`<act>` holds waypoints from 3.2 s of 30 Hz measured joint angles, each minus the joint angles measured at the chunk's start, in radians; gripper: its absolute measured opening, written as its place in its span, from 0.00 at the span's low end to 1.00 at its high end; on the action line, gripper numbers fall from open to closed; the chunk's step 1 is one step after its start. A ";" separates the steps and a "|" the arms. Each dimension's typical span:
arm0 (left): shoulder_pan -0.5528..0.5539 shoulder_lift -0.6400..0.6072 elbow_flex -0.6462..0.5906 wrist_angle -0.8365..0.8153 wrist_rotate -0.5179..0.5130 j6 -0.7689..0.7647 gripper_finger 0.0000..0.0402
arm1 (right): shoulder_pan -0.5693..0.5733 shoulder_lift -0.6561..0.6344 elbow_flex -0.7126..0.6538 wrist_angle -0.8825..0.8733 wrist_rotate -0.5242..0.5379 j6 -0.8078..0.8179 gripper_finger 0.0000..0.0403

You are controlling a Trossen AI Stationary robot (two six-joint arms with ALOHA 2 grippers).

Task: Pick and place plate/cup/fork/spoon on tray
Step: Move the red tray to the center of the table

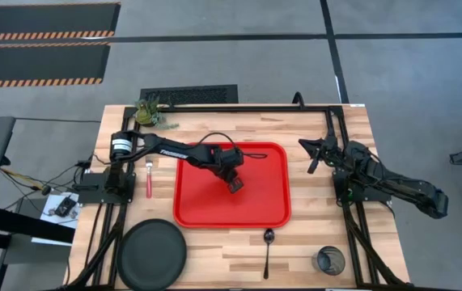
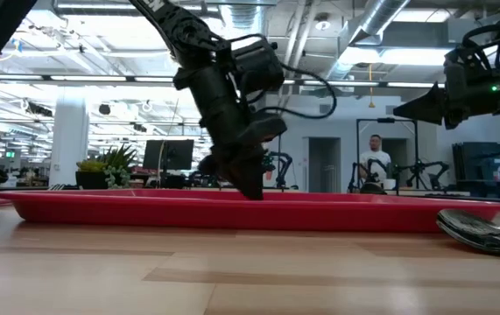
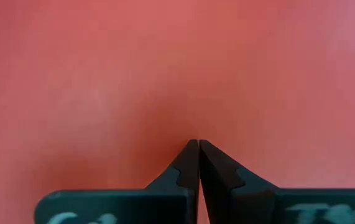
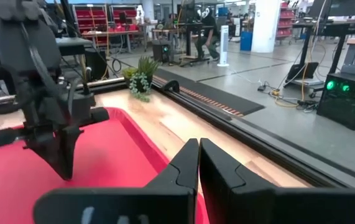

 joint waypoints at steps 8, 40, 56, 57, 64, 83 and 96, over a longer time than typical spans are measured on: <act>0.013 0.014 0.061 0.024 -0.001 0.034 0.00 | 0.000 0.014 0.000 0.000 0.001 0.000 0.10; -0.055 -0.297 -0.059 -0.696 -0.042 -0.067 0.00 | 0.000 0.013 0.000 -0.001 0.001 0.000 0.10; 0.026 -0.408 -0.330 -0.624 0.022 -0.249 0.00 | 0.000 0.013 0.000 -0.001 0.001 0.000 0.10; 0.031 -0.408 -0.330 -0.626 0.022 -0.259 0.00 | 0.000 0.013 0.000 -0.001 0.001 0.000 0.10; 0.042 -0.408 -0.330 -0.732 -0.013 -0.358 0.00 | 0.000 0.013 0.000 -0.001 0.001 0.000 0.10; 0.048 -0.407 -0.453 -0.573 0.127 -0.596 0.00 | 0.000 0.013 0.000 -0.001 0.001 0.000 0.10; 0.030 -0.407 -0.447 -0.507 0.139 -0.615 0.00 | 0.000 0.013 0.000 -0.001 0.001 0.000 0.10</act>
